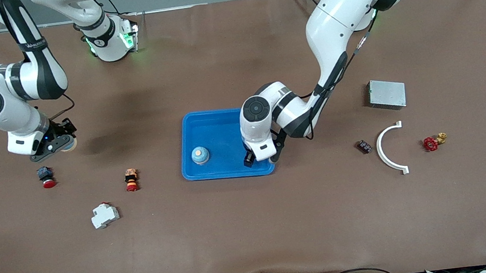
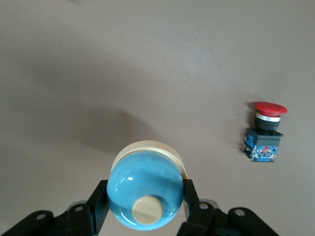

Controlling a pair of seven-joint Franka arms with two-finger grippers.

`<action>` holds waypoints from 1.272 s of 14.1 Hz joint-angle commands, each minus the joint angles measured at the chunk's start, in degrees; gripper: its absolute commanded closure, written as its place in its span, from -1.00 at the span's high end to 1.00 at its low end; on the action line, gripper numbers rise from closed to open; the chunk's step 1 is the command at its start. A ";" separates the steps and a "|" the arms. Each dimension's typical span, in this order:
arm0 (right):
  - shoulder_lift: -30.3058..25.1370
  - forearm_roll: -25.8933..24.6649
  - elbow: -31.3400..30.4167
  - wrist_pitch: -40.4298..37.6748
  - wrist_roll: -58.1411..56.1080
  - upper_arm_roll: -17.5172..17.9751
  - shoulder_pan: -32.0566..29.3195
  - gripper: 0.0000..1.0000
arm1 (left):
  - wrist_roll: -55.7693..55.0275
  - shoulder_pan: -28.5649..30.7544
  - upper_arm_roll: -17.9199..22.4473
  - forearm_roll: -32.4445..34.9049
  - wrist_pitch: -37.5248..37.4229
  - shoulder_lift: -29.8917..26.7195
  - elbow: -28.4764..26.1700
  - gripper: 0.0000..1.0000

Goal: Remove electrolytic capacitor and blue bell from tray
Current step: 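Grasp a capacitor with the left gripper while the right gripper places the bell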

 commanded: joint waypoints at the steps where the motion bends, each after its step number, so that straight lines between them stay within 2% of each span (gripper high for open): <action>1: 0.74 -1.19 -4.32 7.55 -0.58 0.95 -1.54 -0.74 | -0.96 -0.65 0.54 -0.15 -0.77 -0.39 0.49 -1.00; 5: 3.73 -1.19 -6.35 14.24 -0.58 0.95 -2.07 -0.74 | -0.43 -0.39 0.54 0.46 -7.25 -2.67 0.84 -1.00; 9: 8.65 -1.19 -7.23 22.43 -0.58 0.95 -2.95 -0.74 | 0.62 1.63 0.10 0.11 -13.84 -7.32 0.76 -1.00; 12: 10.06 -1.19 -8.11 25.15 -0.49 1.03 -3.04 -0.74 | 5.35 4.26 -0.34 -0.76 -21.23 -11.71 0.58 -1.00; 16: 13.05 -1.11 -8.29 29.56 -0.49 1.03 -3.21 -0.70 | 14.48 9.27 -0.95 -5.94 -26.07 -16.64 0.32 -1.00; 18: 13.05 -1.11 -8.20 29.47 -0.49 1.03 -3.21 -0.54 | 18.37 11.73 -0.87 -7.01 -28.01 -18.05 0.14 -1.00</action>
